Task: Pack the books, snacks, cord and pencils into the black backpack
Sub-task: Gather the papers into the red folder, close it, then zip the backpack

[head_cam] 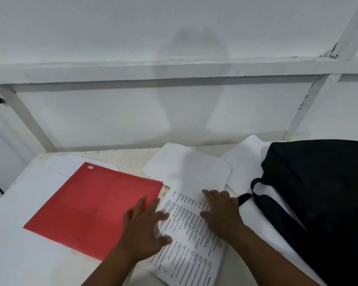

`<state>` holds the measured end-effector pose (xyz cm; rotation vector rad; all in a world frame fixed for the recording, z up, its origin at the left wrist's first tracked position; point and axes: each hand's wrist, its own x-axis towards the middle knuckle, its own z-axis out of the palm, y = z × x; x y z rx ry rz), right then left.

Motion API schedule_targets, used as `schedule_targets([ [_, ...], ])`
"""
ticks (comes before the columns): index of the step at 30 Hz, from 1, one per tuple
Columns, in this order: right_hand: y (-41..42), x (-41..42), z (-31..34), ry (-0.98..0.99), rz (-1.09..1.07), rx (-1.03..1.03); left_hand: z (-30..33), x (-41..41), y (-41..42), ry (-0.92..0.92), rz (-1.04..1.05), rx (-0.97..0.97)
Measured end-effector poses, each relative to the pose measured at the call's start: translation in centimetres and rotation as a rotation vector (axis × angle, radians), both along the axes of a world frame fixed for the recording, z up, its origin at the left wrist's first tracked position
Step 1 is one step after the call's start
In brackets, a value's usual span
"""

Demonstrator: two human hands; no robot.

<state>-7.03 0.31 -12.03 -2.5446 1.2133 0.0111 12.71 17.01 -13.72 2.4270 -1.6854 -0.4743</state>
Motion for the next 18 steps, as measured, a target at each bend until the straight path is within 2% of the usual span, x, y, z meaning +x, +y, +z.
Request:
schedule_targets([
  [3,-0.8,-0.5,-0.1,0.09,0.113,-0.167,-0.3,-0.6,0.0,-0.052,0.027,0.003],
  [7,-0.6,-0.6,-0.8,-0.044,0.287,-0.284,-0.9,-1.5,0.8,-0.1,0.097,0.023],
  [9,-0.5,-0.4,-1.0,-0.095,0.449,-0.183,-1.1,-2.2,1.0,-0.098,0.157,0.039],
  [12,-0.3,0.0,0.2,-0.176,0.598,0.152,-1.5,-3.0,1.1,-0.053,0.249,-0.003],
  [15,-0.7,0.0,0.5,-0.416,0.479,0.217,-1.7,-3.4,1.1,-0.022,0.291,-0.029],
  [17,-1.8,-0.3,-0.6,-0.53,0.299,0.054,-1.7,-3.6,1.2,0.025,0.316,-0.095],
  [18,-2.3,-0.5,-0.7,-0.469,0.212,-0.019,-1.7,-3.6,1.2,0.048,0.334,-0.138],
])
